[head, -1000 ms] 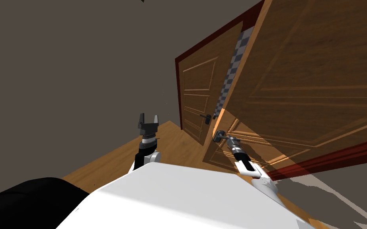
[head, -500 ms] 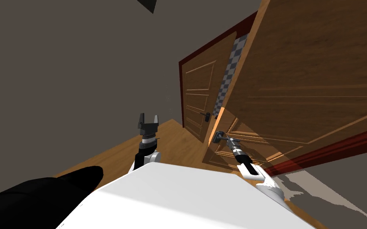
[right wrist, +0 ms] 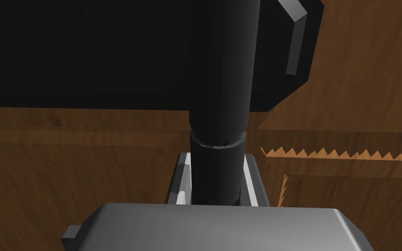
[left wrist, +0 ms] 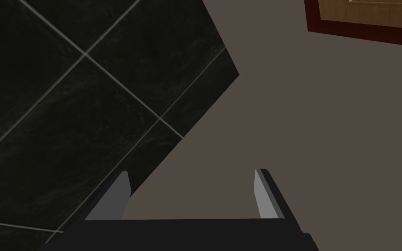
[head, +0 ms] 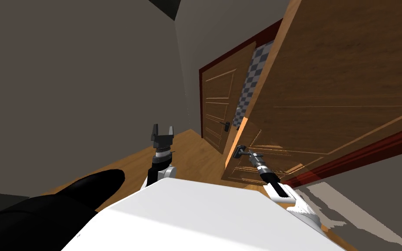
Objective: Pull the door open
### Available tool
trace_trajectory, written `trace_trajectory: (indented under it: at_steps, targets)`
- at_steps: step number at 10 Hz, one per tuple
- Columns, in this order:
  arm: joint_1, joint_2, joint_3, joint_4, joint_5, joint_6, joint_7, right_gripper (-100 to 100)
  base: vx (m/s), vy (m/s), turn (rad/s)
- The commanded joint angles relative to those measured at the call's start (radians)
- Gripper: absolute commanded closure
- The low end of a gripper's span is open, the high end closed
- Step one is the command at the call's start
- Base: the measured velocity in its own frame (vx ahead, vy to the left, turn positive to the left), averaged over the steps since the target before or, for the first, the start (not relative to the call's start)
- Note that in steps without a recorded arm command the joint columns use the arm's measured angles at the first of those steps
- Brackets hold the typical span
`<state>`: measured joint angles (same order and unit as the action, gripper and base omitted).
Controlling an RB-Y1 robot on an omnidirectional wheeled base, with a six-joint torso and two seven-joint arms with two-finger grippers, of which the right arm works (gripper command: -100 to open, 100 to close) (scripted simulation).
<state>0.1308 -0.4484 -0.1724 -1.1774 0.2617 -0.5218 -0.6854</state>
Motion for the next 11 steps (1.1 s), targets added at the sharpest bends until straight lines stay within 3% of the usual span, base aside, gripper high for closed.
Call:
trace_trajectory:
  at_steps: [1,3,7,8,9,11]
  targets:
    - [0.03,-0.01,0.011,-0.016,0.01,-0.032,-0.024,100,-0.206,-0.075,0.154]
    - [0.06,-0.028,0.017,-0.026,0.021,-0.071,-0.051,100,-0.183,-0.065,0.109]
    - [0.1,-0.052,0.024,-0.04,0.035,-0.122,-0.089,100,-0.179,-0.073,0.104]
    - [0.093,-0.052,0.016,-0.038,0.031,-0.107,-0.081,100,-0.08,-0.039,0.007]
    - [0.105,-0.061,0.016,-0.03,0.04,-0.137,-0.095,100,-0.123,-0.029,0.103]
    - [0.114,-0.07,0.015,-0.023,0.047,-0.166,-0.109,100,-0.173,-0.076,0.115]
